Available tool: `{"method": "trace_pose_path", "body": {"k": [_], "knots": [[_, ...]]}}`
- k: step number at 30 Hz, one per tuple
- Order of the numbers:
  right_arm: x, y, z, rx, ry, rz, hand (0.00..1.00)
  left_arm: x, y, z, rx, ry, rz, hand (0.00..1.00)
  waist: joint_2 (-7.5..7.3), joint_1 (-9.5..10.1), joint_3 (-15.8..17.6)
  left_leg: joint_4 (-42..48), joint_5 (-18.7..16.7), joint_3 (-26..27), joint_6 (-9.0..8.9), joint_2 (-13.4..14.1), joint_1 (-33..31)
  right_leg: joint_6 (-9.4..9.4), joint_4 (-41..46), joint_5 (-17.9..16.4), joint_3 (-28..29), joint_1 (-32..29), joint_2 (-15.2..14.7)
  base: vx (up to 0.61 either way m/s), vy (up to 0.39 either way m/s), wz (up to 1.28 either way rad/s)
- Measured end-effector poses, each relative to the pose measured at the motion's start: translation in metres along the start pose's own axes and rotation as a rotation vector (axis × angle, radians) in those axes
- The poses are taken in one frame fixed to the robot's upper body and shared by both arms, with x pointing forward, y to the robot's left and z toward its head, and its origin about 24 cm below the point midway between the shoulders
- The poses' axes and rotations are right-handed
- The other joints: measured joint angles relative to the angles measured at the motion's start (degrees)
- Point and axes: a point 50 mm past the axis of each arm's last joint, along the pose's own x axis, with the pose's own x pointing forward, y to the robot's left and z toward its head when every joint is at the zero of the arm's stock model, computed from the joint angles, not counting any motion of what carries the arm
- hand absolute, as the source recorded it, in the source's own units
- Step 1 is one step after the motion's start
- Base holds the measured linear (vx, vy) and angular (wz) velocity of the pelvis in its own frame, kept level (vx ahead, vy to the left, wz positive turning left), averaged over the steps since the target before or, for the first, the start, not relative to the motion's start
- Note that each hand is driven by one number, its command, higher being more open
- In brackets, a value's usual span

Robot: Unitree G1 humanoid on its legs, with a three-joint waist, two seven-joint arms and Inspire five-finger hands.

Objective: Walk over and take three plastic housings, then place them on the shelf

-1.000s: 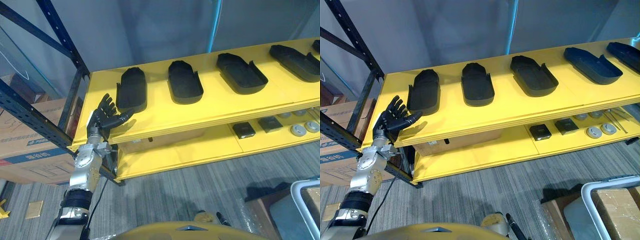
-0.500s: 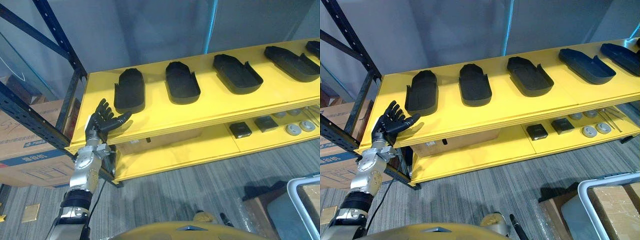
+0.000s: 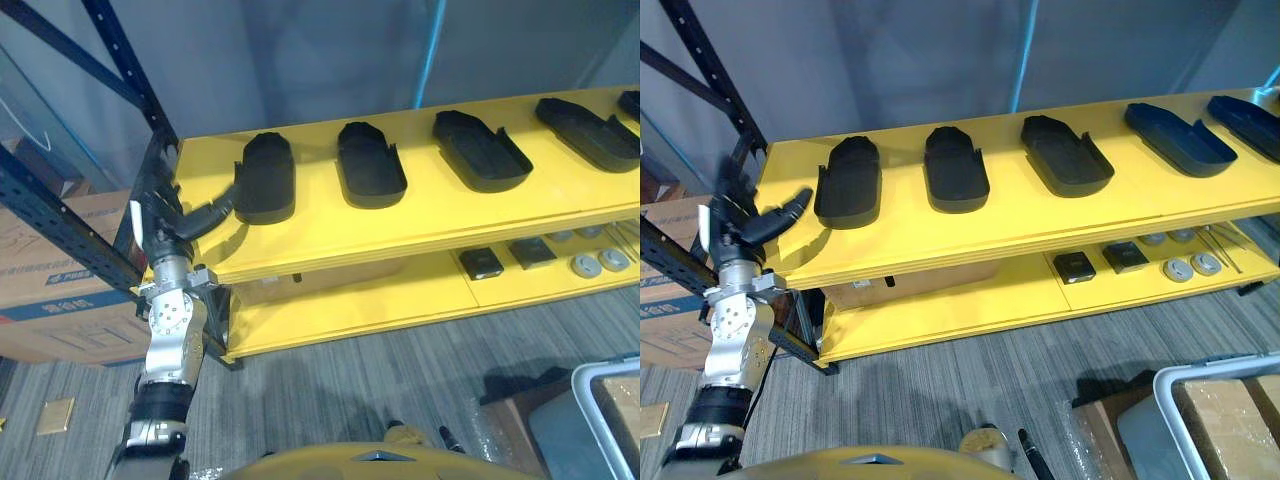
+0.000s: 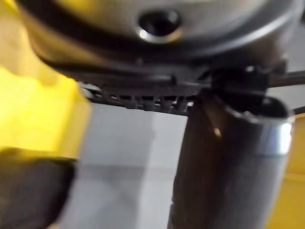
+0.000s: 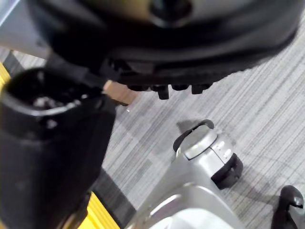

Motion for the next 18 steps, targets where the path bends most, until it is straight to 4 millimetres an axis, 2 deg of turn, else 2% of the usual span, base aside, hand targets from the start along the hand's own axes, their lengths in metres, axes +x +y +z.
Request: {"method": "trace_pose_path", "body": {"k": [2,3,6,8,9,11,12,14,15,16,17,18], "knots": [[0.000,0.001,0.000,0.004,-0.001,0.000,1.00,-0.013,-0.016,0.017,-0.117,-0.093,-0.098,1.00,-0.11,0.72,-0.2,0.0,0.0,-0.8,0.00,-0.1,0.0,-0.14,0.0,-0.1,-0.8,0.6,-0.1,0.02,-0.002,0.17],[0.000,0.002,0.001,0.003,-0.003,0.001,1.00,-0.017,-0.020,0.019,-0.157,-0.104,-0.136,1.00,-0.06,1.06,-0.2,0.0,0.0,-1.0,0.00,-0.1,0.0,-0.19,0.0,-0.2,-0.9,0.8,-0.1,0.01,-0.003,0.21],[0.002,0.008,0.007,0.000,-0.017,0.014,1.00,-0.041,-0.031,0.010,-0.350,-0.013,-0.368,1.00,0.44,1.72,-0.6,-0.2,0.1,-2.4,0.10,-0.1,-0.1,-0.18,0.0,-0.6,-2.5,1.9,-0.3,-0.03,-0.013,0.27],[0.005,0.014,0.016,-0.021,-0.037,0.033,1.00,-0.065,-0.042,-0.005,-0.503,0.154,-0.607,1.00,0.96,2.05,-0.9,-0.2,0.2,-3.2,0.19,-0.1,-0.2,-0.53,0.1,-1.1,-3.5,2.3,-0.4,-0.04,-0.010,0.20],[0.006,0.015,0.018,-0.034,-0.040,0.039,1.00,-0.070,-0.046,-0.009,-0.545,0.201,-0.679,1.00,1.08,2.27,-0.9,-0.2,0.2,-3.4,0.23,-0.1,-0.2,-0.61,0.1,-1.2,-3.7,2.3,-0.5,-0.04,-0.009,0.14],[0.008,0.020,0.028,-0.084,-0.060,0.062,1.00,-0.096,-0.063,-0.023,-0.653,0.413,-1.001,1.00,1.23,2.70,-1.0,-0.2,0.3,-3.7,0.34,-0.1,-0.3,-0.60,0.0,-1.3,-4.0,2.2,-0.5,-0.04,-0.008,0.06],[0.009,0.021,0.031,-0.101,-0.068,0.066,1.00,-0.105,-0.067,-0.027,-0.668,0.473,-1.076,1.00,1.37,2.64,-1.1,-0.2,0.3,-3.7,0.36,-0.1,-0.3,-0.58,0.0,-1.3,-4.1,2.2,-0.5,-0.02,-0.004,0.03],[0.010,0.024,0.040,-0.142,-0.086,0.078,1.00,-0.133,-0.073,-0.042,-0.634,0.706,-1.283,1.00,1.91,1.91,-1.4,-0.2,0.2,-4.2,0.41,-0.2,-0.5,-0.37,-0.1,-1.5,-4.6,2.1,-0.6,0.00,-0.004,0.08],[0.011,0.026,0.045,-0.168,-0.089,0.089,1.00,-0.155,-0.070,-0.059,-0.561,0.901,-1.325,1.00,2.19,1.12,-1.6,-0.2,0.2,-4.6,0.43,-0.2,-0.9,-0.37,-0.2,-1.7,-5.0,2.0,-0.6,0.01,-0.006,0.10],[0.012,0.027,0.046,-0.172,-0.089,0.092,1.00,-0.163,-0.066,-0.067,-0.530,0.976,-1.313,1.00,2.22,0.97,-1.6,-0.2,0.2,-4.7,0.43,-0.1,-1.0,-0.34,-0.2,-1.7,-5.1,1.8,-0.6,0.02,-0.007,0.07],[0.012,0.027,0.047,-0.173,-0.087,0.092,1.00,-0.171,-0.061,-0.075,-0.510,1.056,-1.275,1.00,2.26,0.91,-1.7,-0.2,0.2,-4.8,0.44,-0.1,-1.2,-0.34,-0.1,-1.7,-5.1,1.5,-0.5,0.03,-0.006,0.04],[0.012,0.028,0.047,-0.173,-0.082,0.093,1.00,-0.183,-0.047,-0.089,-0.463,1.186,-1.171,1.00,2.24,0.98,-1.7,-0.2,0.2,-5.0,0.43,0.0,-1.9,-0.34,-0.2,-1.7,-5.2,1.0,-0.4,0.03,-0.007,0.07]]}}
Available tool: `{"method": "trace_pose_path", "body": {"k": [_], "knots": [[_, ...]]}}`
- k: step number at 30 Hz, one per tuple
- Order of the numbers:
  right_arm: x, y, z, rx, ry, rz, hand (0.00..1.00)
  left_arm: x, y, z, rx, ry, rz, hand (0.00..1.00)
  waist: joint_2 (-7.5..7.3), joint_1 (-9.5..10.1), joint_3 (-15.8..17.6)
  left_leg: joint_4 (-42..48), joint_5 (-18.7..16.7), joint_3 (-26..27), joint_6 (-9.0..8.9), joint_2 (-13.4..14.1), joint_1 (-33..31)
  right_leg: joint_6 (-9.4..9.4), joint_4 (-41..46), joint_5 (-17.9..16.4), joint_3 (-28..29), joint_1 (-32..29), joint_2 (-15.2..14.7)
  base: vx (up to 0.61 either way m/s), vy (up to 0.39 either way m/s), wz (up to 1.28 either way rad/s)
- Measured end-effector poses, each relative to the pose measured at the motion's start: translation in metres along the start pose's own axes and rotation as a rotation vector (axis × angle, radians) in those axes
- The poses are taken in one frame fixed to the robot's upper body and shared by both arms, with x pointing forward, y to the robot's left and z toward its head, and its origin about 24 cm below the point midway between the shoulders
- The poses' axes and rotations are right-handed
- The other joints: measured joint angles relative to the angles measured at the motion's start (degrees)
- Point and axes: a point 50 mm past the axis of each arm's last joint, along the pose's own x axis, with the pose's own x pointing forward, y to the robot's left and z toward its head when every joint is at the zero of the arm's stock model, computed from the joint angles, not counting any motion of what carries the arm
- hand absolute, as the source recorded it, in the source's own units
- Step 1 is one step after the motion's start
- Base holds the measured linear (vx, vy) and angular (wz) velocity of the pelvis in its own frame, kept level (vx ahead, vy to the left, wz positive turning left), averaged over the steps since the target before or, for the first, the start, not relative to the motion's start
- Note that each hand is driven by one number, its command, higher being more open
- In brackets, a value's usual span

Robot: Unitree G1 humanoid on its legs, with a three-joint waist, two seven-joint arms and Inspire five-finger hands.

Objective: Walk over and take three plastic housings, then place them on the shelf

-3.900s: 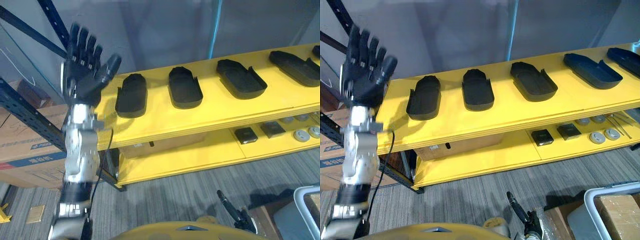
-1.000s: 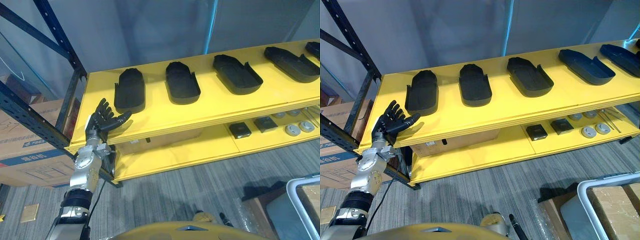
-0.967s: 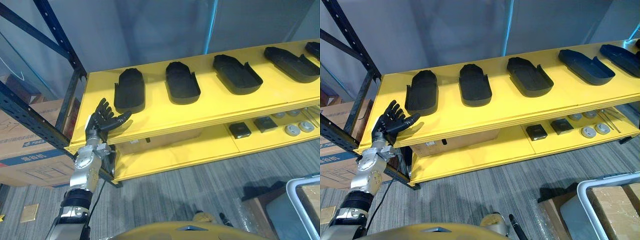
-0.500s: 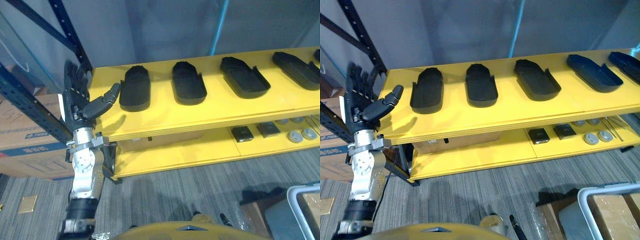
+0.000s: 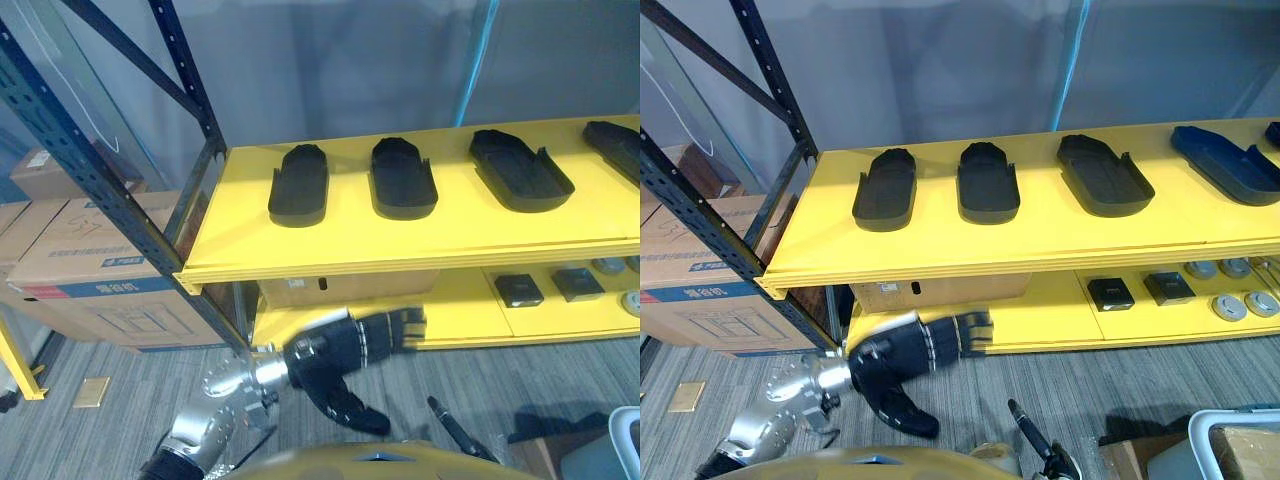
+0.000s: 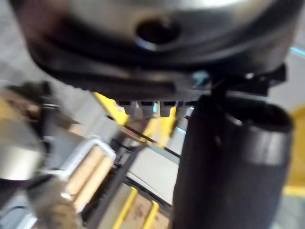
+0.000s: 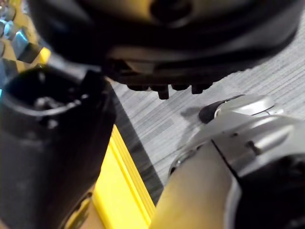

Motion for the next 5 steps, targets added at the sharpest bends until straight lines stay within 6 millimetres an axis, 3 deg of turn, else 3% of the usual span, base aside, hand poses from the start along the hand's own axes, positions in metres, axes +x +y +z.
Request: {"method": "trace_pose_path", "body": {"k": [2,4,5], "knots": [[0.000,-0.001,-0.002,0.000,0.015,0.001,1.00,-0.017,0.020,-0.025,-0.128,0.040,0.226,1.00,-0.39,0.53,0.3,0.0,0.1,-0.6,-0.04,0.0,-0.5,-0.13,0.0,0.1,-0.2,-0.3,0.0,0.07,-0.002,0.06],[-0.001,0.000,-0.005,0.001,0.035,0.017,1.00,-0.046,0.040,-0.048,-0.333,-0.077,0.529,1.00,-1.18,0.72,0.7,0.2,0.1,-0.9,-0.25,-0.2,-0.2,0.34,-0.1,0.4,-0.5,0.3,0.0,0.12,0.010,0.06],[-0.001,0.000,-0.006,0.001,0.042,0.020,1.00,-0.053,0.044,-0.054,-0.356,-0.098,0.604,1.00,-1.24,0.80,0.7,0.2,0.1,-1.0,-0.25,-0.2,-0.1,0.35,-0.3,0.4,-0.6,0.6,0.0,0.08,0.007,0.06]]}}
